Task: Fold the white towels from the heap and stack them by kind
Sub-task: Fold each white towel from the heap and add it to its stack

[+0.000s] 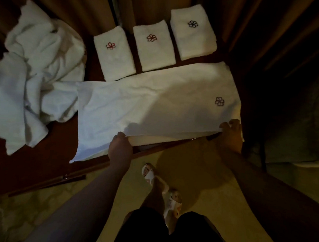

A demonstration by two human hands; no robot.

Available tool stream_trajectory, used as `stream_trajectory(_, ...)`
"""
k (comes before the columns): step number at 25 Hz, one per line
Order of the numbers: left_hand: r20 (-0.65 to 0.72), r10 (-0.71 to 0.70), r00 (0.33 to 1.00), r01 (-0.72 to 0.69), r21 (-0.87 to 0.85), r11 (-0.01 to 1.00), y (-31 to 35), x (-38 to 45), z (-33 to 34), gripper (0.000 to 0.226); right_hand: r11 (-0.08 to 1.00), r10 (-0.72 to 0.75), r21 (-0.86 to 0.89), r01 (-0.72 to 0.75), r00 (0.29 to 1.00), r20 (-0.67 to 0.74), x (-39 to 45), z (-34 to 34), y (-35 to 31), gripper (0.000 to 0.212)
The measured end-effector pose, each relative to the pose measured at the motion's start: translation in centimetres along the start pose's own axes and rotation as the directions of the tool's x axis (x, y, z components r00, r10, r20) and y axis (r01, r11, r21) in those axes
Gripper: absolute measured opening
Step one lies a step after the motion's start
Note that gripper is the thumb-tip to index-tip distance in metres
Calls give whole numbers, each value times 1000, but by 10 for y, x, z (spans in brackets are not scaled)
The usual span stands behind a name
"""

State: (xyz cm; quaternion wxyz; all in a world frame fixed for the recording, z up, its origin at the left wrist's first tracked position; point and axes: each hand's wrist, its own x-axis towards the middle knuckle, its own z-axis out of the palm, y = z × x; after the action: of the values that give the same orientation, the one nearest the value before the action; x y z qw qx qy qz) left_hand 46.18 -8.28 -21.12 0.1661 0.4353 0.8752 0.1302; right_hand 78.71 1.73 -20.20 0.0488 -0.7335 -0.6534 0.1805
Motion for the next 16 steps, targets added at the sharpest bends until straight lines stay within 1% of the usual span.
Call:
stream_trajectory(1, -18, -63, 998, 60, -100, 993, 7, 7, 0, 18, 1000, -4, -7, 4, 1000, -11, 6, -5, -3, 32)
stream_trajectory(2, -7, -113, 994, 110, -154, 982, 15, 15, -1, 21, 1000, -6, -5, 6, 1000, -8, 14, -9, -4, 34)
stream_trajectory(3, 33, -134, 990, 138, -147, 979, 22, 22, -1, 24, 1000, -2, -4, 2, 1000, -4, 21, -12, -5, 36)
stream_trajectory(4, 89, -113, 990, 121, -88, 989, 29, 29, 1, 26, 1000, 23, 12, -23, 1000, -4, 28, -14, -7, 34)
stream_trajectory(6, 242, 14, 970, -31, 68, 997, 38, 38, 11, 27, 999, 43, -25, -42, 999, 26, 41, -18, -10, 25)
stream_trajectory(7, 328, 87, 941, -129, 109, 986, 43, 41, 17, 27, 998, 32, -49, -29, 998, 49, 48, -20, -10, 23)
stream_trajectory(8, 402, 165, 901, -229, 118, 966, 49, 42, 25, 29, 996, 9, -86, -2, 997, 79, 53, -22, -10, 21)
stream_trajectory(10, 510, 321, 798, -419, 86, 904, 70, 47, 40, 31, 993, -48, -101, 59, 992, 115, 60, -32, -15, 14)
stream_trajectory(11, 543, 379, 749, -493, 74, 867, 84, 48, 46, 30, 991, -74, -99, 88, 988, 136, 63, -33, -16, 8)
stream_trajectory(12, 566, 417, 711, -550, 78, 832, 98, 50, 52, 30, 981, -104, -152, 124, 985, 136, 67, -32, -13, 8)
stream_trajectory(13, 583, 432, 688, -587, 97, 804, 112, 52, 55, 29, 979, -98, -156, 129, 976, 193, 73, -29, -10, 15)
stream_trajectory(14, 596, 436, 674, -614, 124, 780, 124, 53, 57, 29, 978, -99, -159, 137, 969, 226, 83, -27, -3, 26)
stream_trajectory(15, 600, 444, 666, -632, 135, 763, 132, 54, 58, 28, 991, -24, -121, 59, 963, 269, 91, -26, 7, 31)
stream_trajectory(16, 589, 466, 660, -644, 124, 755, 136, 55, 58, 28, 995, 14, -94, 15, 956, 292, 98, -26, 16, 32)
